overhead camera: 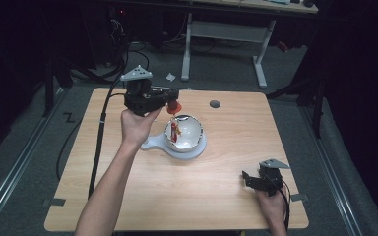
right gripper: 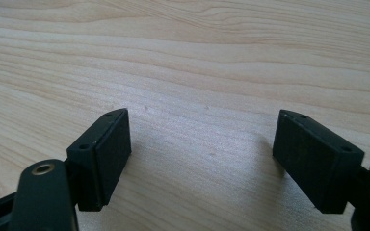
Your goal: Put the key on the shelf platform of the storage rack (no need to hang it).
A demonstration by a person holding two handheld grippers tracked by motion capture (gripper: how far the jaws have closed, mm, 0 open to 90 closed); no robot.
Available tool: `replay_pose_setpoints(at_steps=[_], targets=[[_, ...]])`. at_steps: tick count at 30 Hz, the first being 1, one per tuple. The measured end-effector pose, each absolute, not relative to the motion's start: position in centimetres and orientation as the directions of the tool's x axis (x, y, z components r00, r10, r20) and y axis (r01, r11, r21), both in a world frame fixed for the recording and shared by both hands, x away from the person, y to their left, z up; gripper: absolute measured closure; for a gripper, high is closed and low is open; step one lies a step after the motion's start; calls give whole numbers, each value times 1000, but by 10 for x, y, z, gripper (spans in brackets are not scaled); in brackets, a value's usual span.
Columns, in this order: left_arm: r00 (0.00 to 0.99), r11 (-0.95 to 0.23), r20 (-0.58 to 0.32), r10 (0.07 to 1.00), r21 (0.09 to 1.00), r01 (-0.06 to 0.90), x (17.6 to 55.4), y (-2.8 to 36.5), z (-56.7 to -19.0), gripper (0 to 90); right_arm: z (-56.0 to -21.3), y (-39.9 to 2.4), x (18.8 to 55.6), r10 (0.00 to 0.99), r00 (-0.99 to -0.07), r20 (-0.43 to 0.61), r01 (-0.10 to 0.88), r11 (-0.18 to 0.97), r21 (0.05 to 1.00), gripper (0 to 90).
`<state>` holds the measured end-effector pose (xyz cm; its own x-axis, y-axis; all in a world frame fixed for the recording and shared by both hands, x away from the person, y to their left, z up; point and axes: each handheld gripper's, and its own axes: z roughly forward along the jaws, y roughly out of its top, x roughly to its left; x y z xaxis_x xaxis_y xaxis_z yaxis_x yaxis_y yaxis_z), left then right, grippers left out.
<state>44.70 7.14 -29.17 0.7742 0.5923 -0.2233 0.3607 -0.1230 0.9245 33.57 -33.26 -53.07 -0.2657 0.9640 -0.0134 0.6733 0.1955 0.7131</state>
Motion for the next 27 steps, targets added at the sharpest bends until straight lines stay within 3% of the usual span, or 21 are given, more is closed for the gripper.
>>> replay_pose_setpoints(at_steps=[13,27], targets=[[776,-148,-207,596,922,359,455,54,-295,804,-531,-333,336,964,-266,-14,673,196,713,213],[772,-200,-195,605,901,384,459,41,-322,803,-531,-333,336,964,-266,-14,673,196,713,213]])
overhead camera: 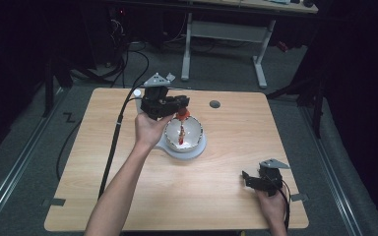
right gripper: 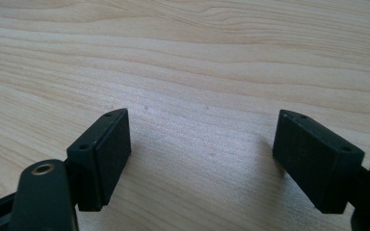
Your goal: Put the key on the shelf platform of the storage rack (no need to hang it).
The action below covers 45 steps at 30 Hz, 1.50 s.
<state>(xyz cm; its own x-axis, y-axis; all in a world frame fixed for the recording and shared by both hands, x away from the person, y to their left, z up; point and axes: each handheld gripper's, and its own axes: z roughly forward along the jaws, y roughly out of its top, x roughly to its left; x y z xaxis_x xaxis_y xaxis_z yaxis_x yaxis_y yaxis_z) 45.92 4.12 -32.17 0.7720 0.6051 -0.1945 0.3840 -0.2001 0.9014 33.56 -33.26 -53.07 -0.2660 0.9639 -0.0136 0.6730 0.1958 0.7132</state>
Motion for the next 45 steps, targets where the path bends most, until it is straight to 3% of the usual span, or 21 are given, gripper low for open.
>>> replay_pose_setpoints(at_steps=[45], targets=[[734,-266,-219,643,834,483,472,27,-405,796,-531,-332,336,964,-266,-13,673,195,713,212]])
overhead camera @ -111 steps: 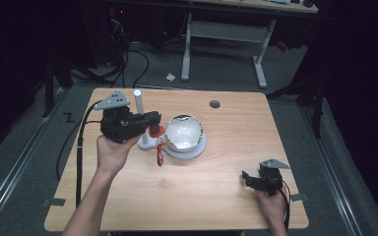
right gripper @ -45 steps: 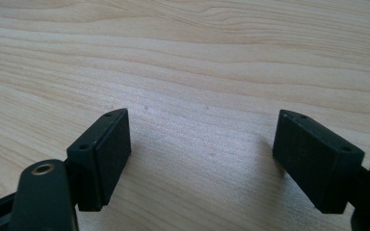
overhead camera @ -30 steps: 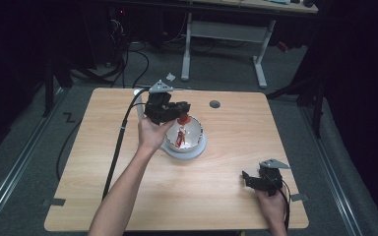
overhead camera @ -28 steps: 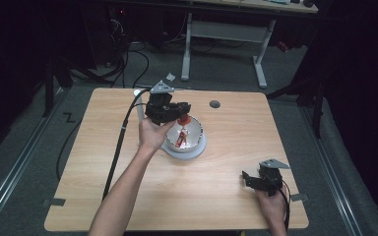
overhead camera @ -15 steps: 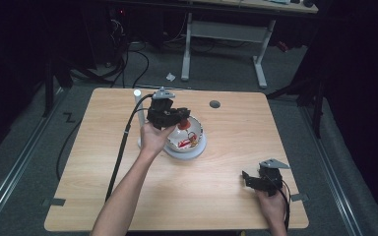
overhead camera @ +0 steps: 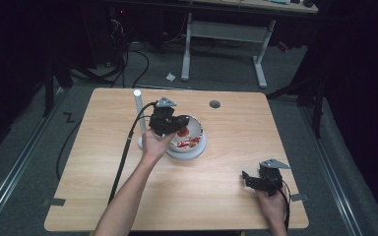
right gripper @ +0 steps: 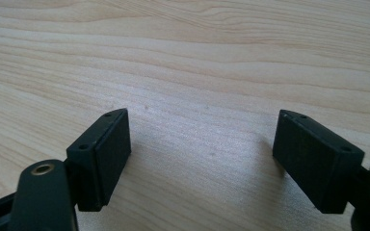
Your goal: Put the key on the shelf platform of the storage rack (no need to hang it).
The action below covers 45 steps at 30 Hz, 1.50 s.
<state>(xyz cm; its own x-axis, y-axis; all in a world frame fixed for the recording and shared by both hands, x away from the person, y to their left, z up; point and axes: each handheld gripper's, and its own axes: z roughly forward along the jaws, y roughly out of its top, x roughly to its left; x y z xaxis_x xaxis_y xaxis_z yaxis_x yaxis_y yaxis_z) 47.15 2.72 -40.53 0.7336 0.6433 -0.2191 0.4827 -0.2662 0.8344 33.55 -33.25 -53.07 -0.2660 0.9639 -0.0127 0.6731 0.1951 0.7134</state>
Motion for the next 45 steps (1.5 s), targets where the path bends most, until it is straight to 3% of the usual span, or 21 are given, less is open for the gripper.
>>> replay_pose_setpoints(at_steps=[11,14,25,34,45], targets=[[740,-332,-185,647,806,491,473,18,-422,783,-531,-332,336,964,-266,-13,673,195,713,212],[740,-333,-190,646,802,496,474,17,-424,711,-531,-333,336,964,-266,-12,673,195,714,212],[758,-383,-141,637,796,469,466,17,-419,597,-531,-333,336,964,-266,-12,673,195,714,213],[757,-383,-124,641,803,456,452,34,-407,500,-531,-333,336,964,-266,-12,673,194,713,213],[726,-329,-141,673,822,465,433,71,-401,448,-531,-332,336,964,-266,-13,673,195,713,213]])
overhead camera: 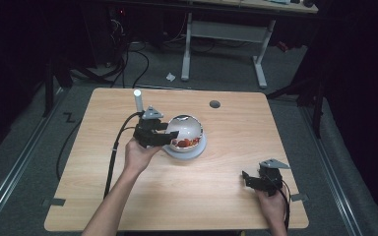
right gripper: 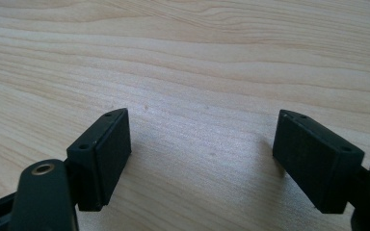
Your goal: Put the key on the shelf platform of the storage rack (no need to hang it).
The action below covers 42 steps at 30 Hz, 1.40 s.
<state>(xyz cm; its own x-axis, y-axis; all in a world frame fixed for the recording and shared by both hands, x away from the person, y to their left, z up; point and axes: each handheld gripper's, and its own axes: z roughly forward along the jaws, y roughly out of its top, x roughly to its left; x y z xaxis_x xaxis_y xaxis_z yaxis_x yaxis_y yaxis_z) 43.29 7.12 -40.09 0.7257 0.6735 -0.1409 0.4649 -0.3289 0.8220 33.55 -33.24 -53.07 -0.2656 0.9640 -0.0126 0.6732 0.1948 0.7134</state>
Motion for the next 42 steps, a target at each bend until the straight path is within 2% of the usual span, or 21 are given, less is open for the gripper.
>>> replay_pose_setpoints(at_steps=[20,42], targets=[[685,-254,-141,715,860,442,394,128,-378,410,-531,-332,336,964,-267,-14,673,197,713,213],[611,-149,-181,770,881,448,363,184,-375,384,-531,-332,335,964,-266,-14,673,196,713,213]])
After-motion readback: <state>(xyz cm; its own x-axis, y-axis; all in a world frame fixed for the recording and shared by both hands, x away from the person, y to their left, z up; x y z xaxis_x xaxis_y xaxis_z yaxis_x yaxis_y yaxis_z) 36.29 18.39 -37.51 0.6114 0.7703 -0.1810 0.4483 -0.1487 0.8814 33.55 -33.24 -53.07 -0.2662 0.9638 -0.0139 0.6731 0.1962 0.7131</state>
